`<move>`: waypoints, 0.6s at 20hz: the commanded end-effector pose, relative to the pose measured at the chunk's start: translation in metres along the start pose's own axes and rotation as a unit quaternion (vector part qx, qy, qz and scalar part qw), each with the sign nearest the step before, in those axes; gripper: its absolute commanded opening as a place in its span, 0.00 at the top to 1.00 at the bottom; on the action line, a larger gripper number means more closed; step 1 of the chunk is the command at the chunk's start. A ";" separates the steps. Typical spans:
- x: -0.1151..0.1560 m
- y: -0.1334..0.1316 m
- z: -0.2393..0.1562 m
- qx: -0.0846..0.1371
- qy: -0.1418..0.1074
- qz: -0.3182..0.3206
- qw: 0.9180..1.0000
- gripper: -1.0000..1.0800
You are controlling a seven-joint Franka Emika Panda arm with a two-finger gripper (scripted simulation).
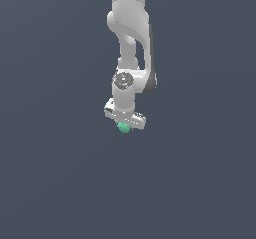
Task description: Pick up the object and move it to a goal position.
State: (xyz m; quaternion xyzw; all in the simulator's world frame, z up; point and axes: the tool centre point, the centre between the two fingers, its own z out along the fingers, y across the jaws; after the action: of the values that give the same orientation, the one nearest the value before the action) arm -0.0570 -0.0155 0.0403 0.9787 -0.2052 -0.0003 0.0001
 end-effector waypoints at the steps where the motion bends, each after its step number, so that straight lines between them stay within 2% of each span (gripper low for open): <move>1: 0.000 0.000 0.001 0.000 0.000 0.000 1.000 1.00; 12: 0.000 -0.001 -0.001 0.001 0.000 0.000 1.000 1.00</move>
State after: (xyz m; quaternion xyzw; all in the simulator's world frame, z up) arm -0.0568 -0.0147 0.0406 0.9788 -0.2050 0.0000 -0.0003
